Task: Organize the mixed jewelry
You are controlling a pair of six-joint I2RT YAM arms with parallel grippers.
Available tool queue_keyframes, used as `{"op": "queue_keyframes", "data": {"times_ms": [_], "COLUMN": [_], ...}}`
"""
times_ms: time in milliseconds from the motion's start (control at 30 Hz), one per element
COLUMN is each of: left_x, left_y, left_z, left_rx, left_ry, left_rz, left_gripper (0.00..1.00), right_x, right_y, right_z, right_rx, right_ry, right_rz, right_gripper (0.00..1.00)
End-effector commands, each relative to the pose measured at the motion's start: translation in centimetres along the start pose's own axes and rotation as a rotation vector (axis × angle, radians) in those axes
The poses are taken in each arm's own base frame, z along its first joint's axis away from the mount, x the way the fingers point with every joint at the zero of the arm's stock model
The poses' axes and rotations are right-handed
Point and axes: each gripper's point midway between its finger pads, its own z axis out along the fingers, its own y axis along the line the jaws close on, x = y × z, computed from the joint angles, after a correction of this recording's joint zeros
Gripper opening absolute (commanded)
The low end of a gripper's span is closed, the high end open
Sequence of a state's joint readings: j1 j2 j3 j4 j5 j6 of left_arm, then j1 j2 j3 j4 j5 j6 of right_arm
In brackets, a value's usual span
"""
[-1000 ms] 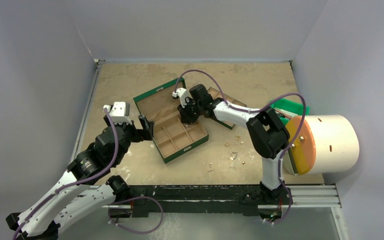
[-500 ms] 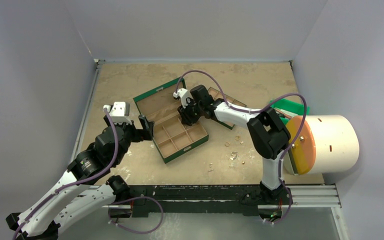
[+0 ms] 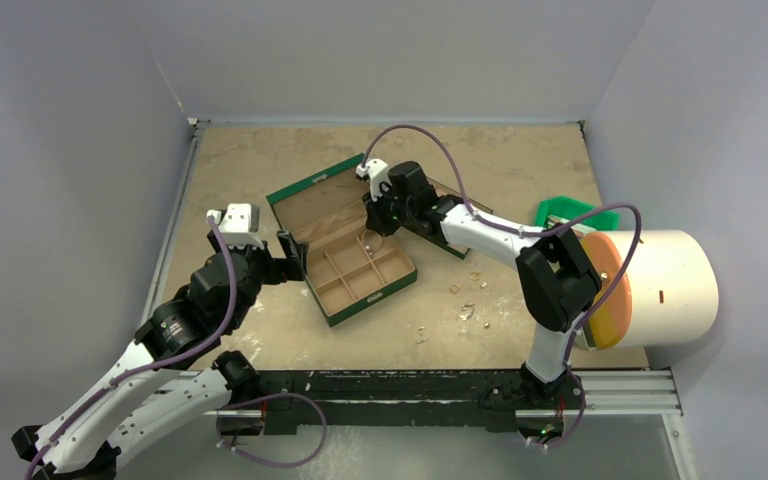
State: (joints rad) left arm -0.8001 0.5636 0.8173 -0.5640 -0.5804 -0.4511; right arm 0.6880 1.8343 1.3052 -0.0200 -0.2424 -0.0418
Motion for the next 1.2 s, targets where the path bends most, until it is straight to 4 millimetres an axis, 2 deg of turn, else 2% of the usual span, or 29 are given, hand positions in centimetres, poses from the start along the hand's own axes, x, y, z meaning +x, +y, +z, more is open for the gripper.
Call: {"op": "queue_keyframes", "data": {"times_ms": [0, 100, 667, 1167], "left_x": [-2.2, -2.3, -2.5, -2.6], "left_y": [-0.5, -0.6, -0.5, -0.5], "left_z": [-0.5, -0.6, -0.9, -1.1], "left_rx": [0.022, 0.024, 0.033, 0.038], "left_ry": [-0.051, -0.054, -0.063, -0.069], "left_rz": [-0.022, -0.024, -0.032, -0.036], "left_gripper": [0.99, 0.99, 0.99, 0.99], "right_x": [-2.8, -2.8, -1.2, 0.9], "right_y": [-0.6, -0.6, 0.7, -1.2], "right_z": [-0.6, 0.0, 3.8, 5.2], "right_rx": [0.067, 0.076, 0.038, 0.152], "right_ry": [-0.129, -0.163, -0.197, -0.196], "right_rz": [0.12, 0.179, 0.35, 0.422], "right_gripper": [0.11, 0.0, 0.0, 0.0]}}
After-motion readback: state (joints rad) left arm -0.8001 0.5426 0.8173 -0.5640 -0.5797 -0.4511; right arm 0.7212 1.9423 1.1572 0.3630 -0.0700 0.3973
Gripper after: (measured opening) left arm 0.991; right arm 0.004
